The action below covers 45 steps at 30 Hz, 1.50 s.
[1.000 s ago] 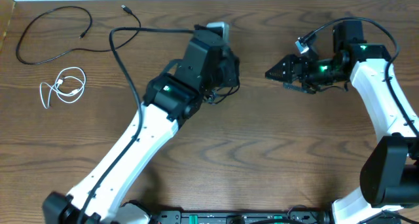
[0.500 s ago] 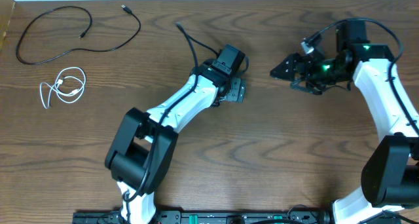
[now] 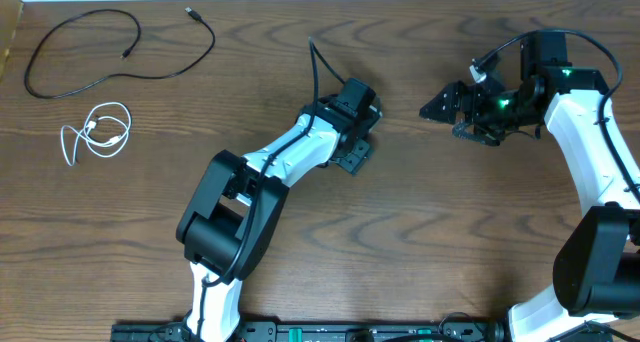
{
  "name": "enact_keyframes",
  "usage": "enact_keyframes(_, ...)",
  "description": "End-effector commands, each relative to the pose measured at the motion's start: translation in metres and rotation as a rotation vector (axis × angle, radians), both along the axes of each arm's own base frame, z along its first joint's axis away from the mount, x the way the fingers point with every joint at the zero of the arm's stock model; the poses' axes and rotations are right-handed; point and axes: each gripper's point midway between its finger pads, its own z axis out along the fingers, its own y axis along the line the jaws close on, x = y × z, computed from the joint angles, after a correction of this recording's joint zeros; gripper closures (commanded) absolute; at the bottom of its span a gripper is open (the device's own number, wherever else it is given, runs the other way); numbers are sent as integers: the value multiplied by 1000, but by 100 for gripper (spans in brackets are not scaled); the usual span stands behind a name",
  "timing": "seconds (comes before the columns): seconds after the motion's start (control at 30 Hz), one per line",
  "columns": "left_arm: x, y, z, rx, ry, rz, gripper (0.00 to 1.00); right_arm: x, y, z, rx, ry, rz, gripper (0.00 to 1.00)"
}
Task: Untangle cables
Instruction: 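Grasp the small dark cable with the left gripper and lift it, then grasp the dark cable with the right gripper and pull it apart from the left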
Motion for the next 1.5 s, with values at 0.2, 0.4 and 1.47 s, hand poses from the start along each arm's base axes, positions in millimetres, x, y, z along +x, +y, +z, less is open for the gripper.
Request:
enact_keyframes(0.2, 6, 2, 4, -2, -13, 46, 92, -3, 3, 1, -1, 4, 6, 1)
enact_keyframes(0.4, 17, -6, 73, -126, -125, 149, 93, -5, 6, -1, -17, 8, 15, 1)
enact_keyframes(1.47, -73, -31, 436, -1273, -265, 266, 93, 30, 65, 60, 266, -310, 168, 1)
